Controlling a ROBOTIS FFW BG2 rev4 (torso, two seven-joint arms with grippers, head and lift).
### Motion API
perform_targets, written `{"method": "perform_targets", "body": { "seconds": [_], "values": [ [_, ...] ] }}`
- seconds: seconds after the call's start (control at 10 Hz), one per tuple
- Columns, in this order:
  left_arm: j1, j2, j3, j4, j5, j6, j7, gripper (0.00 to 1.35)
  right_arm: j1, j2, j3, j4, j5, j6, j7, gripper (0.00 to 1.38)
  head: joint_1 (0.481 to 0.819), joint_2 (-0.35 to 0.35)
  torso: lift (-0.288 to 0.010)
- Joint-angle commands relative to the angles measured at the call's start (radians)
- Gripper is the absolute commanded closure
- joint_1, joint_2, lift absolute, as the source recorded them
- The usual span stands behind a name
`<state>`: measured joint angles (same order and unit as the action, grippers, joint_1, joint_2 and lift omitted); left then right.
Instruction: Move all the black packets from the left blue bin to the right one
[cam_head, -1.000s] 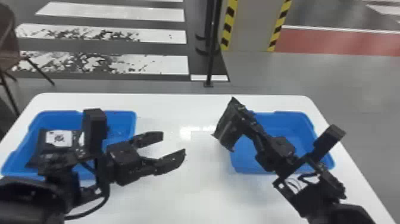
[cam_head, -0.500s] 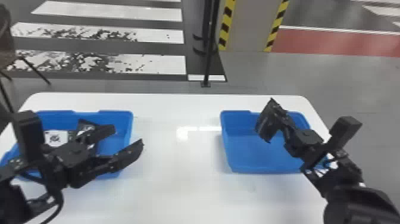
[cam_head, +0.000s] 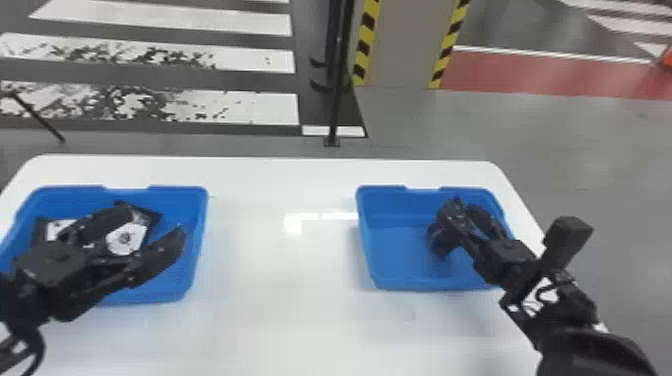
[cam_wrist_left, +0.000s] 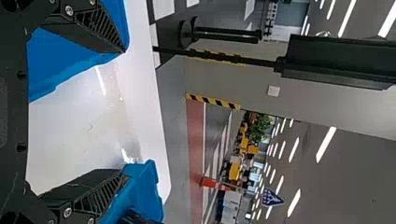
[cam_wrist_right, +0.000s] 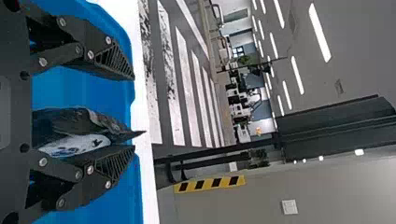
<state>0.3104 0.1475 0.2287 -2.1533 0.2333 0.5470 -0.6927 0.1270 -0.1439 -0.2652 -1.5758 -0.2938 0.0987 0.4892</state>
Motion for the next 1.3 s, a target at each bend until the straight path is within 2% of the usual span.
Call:
{"method": "perform_targets", "body": {
  "seconds": [0.0, 0.2, 0.4, 0.5, 0.6, 0.7, 0.9, 1.1, 1.2],
  "values": [
    [0.004, -0.011, 0.032, 0.000, -0.004, -0.022, 0.019, 0.13, 0.094, 0.023, 0.000, -0.102, 0.043, -0.072, -0.011, 0.12, 0.695, -0.134, -0.140],
    [0.006, -0.016, 0.078, 0.000, -0.032, -0.015, 0.053, 0.13, 0.285, 0.076, 0.000, -0.325, 0.092, -0.118, -0.081, 0.11, 0.695, -0.104, -0.140],
    [-0.009, -0.022, 0.124, 0.000, -0.086, 0.025, 0.081, 0.13, 0.418, 0.119, 0.000, -0.455, 0.090, -0.141, -0.101, 0.11, 0.695, -0.051, -0.140],
    [-0.031, -0.026, 0.162, 0.002, -0.140, 0.062, 0.093, 0.13, 0.462, 0.130, 0.004, -0.492, 0.086, -0.145, -0.101, 0.12, 0.695, -0.021, -0.140],
    [-0.072, -0.025, 0.180, 0.024, -0.205, 0.111, 0.094, 0.13, 0.511, 0.138, 0.010, -0.529, 0.078, -0.145, -0.100, 0.12, 0.695, 0.020, -0.140],
    [-0.119, -0.012, 0.180, 0.071, -0.241, 0.145, 0.096, 0.13, 0.553, 0.141, 0.022, -0.566, 0.072, -0.145, -0.101, 0.12, 0.695, 0.045, -0.140],
    [-0.210, 0.006, 0.154, 0.154, -0.311, 0.246, 0.098, 0.13, 0.597, 0.145, 0.034, -0.590, 0.043, -0.145, -0.100, 0.12, 0.695, 0.123, -0.140],
    [-0.291, 0.032, 0.084, 0.240, -0.347, 0.339, 0.098, 0.14, 0.592, 0.145, 0.034, -0.583, 0.039, -0.145, -0.100, 0.12, 0.695, 0.143, -0.140],
    [-0.323, 0.035, 0.060, 0.282, -0.359, 0.388, 0.098, 0.14, 0.587, 0.145, 0.042, -0.578, 0.035, -0.145, -0.100, 0.12, 0.695, 0.136, -0.140]
  ]
}}
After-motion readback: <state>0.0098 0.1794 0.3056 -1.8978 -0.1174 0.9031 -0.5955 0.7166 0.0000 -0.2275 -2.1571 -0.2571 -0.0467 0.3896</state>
